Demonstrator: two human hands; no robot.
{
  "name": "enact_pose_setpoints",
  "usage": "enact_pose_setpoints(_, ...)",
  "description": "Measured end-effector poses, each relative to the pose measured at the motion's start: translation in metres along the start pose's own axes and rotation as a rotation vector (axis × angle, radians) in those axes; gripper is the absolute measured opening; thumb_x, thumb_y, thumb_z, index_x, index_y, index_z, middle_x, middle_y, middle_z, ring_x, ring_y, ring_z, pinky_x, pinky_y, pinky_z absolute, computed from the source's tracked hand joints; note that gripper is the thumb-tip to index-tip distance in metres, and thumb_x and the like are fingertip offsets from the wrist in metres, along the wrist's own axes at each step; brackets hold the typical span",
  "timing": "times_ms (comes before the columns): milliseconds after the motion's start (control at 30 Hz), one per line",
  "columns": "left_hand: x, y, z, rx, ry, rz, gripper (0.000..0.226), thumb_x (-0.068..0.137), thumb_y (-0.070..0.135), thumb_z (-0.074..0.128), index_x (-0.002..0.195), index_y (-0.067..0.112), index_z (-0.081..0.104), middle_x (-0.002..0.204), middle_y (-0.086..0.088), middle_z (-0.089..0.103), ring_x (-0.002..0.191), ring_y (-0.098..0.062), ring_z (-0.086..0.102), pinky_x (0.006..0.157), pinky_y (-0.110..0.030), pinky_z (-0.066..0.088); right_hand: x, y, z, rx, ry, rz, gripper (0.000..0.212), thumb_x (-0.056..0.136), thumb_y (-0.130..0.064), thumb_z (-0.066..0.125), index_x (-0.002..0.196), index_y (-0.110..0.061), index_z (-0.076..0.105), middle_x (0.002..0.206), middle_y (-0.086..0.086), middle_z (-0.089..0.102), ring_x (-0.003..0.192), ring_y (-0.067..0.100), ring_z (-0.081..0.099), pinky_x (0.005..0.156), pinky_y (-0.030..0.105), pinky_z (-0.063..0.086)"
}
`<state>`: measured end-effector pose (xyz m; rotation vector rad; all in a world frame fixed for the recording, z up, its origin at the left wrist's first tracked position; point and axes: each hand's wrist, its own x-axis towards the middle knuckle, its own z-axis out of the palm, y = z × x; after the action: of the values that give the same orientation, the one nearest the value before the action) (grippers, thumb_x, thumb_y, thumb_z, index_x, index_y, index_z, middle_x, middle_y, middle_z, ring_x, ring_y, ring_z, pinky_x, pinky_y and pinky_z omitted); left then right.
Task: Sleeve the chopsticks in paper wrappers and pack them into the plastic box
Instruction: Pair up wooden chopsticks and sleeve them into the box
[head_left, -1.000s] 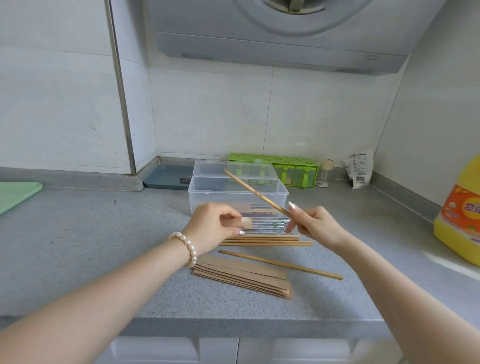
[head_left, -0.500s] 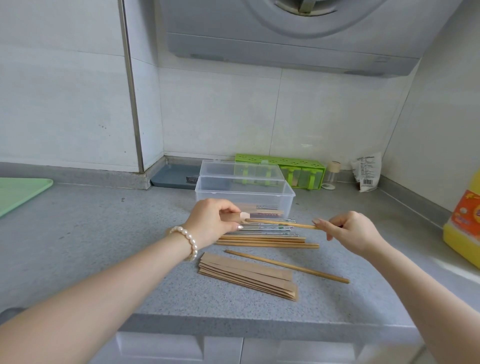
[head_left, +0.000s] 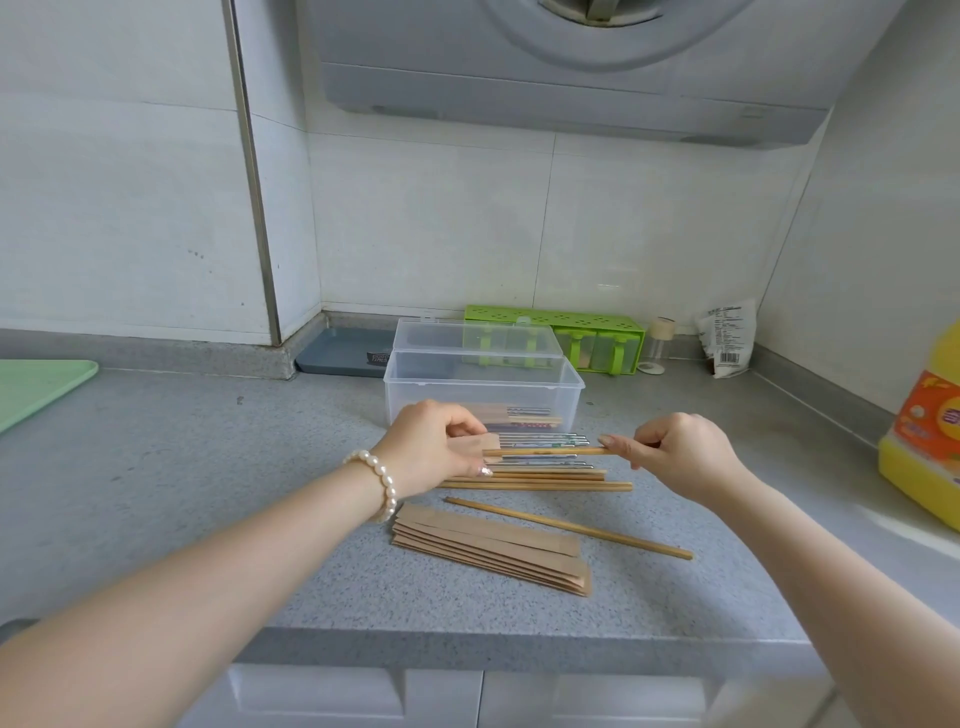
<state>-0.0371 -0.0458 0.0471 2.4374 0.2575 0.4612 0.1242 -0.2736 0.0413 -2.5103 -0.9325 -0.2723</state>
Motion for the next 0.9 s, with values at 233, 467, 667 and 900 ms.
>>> enact_pose_setpoints(233, 0.007, 0.006, -0.014, -0.072, -0.153, -0.087, 0.013, 0.078, 0.006, 0.071, 0.085, 0.017, 0.071, 0.073, 0.01, 0.067, 0.073, 0.0, 0.065, 0.077, -0.016, 0.053, 0.002, 0.009, -0.002, -0.022, 0.024, -0.105, 0.088, 0.061, -0.083, 0.035, 0.057, 0.001, 0.06, 0.046, 0.003, 0.04, 0.046, 0.017, 0.034, 0.048, 0.028, 0.028)
enact_pose_setpoints(467, 0.008, 0.021, -0.007, -0.109, -0.192, -0.086, 0.014, 0.078, 0.002, 0.07, 0.079, 0.017, 0.07, 0.07, 0.007, 0.069, 0.068, 0.001, 0.066, 0.072, -0.012, 0.052, 0.007, -0.01, -0.009, -0.081, 0.036, -0.215, 0.08, 0.066, -0.08, 0.031, 0.05, -0.007, 0.057, 0.045, 0.004, 0.048, 0.043, 0.021, 0.042, 0.046, 0.027, 0.033)
enact_pose_setpoints(667, 0.008, 0.029, -0.004, -0.192, -0.16, -0.117, 0.013, 0.079, -0.001, 0.069, 0.083, 0.012, 0.07, 0.068, 0.005, 0.068, 0.064, 0.002, 0.064, 0.072, -0.012, 0.052, -0.001, -0.04, -0.002, 0.007, -0.111, -0.245, 0.039, 0.093, -0.046, 0.046, 0.068, -0.024, 0.066, 0.056, 0.002, 0.058, 0.051, 0.014, 0.048, 0.053, 0.028, 0.038)
enact_pose_setpoints(900, 0.01, 0.035, 0.002, -0.209, -0.135, -0.104, 0.016, 0.077, -0.003, 0.07, 0.079, 0.013, 0.071, 0.068, 0.001, 0.068, 0.066, -0.003, 0.064, 0.076, -0.016, 0.053, -0.007, -0.07, 0.009, 0.074, -0.157, -0.328, 0.022, 0.098, -0.03, 0.042, 0.095, -0.015, 0.058, 0.072, 0.001, 0.06, 0.063, 0.018, 0.047, 0.063, 0.034, 0.039)
